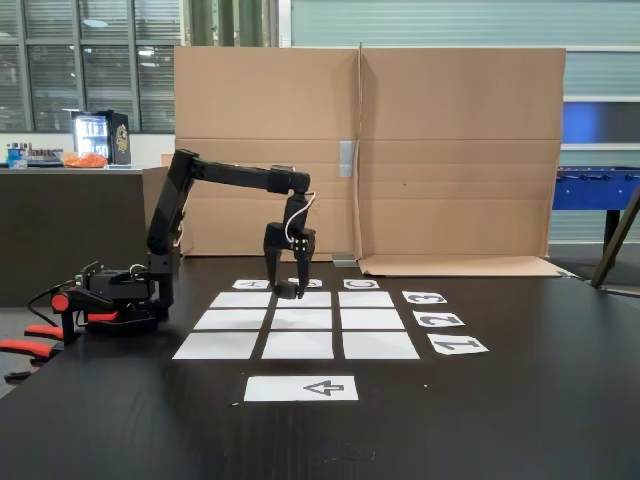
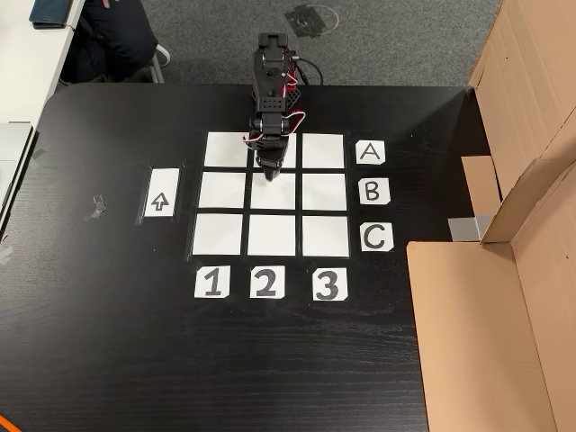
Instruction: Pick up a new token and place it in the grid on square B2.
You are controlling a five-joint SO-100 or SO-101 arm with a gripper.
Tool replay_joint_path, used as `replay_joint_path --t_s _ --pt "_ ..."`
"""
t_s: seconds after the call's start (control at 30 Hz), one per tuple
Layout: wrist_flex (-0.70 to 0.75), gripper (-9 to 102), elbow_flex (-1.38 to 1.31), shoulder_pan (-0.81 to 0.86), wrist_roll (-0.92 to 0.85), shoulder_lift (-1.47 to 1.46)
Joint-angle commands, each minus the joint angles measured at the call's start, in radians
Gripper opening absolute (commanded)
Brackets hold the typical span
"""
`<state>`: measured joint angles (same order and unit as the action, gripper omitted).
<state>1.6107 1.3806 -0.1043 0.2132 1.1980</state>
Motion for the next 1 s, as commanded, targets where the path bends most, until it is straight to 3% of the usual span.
replay_joint_path --t_s 0.0,0.97 --pt "-0.029 17 0.0 0.014 -0.008 -0.017" --pt "-0.084 18 -0.107 0.017 -0.008 -0.144"
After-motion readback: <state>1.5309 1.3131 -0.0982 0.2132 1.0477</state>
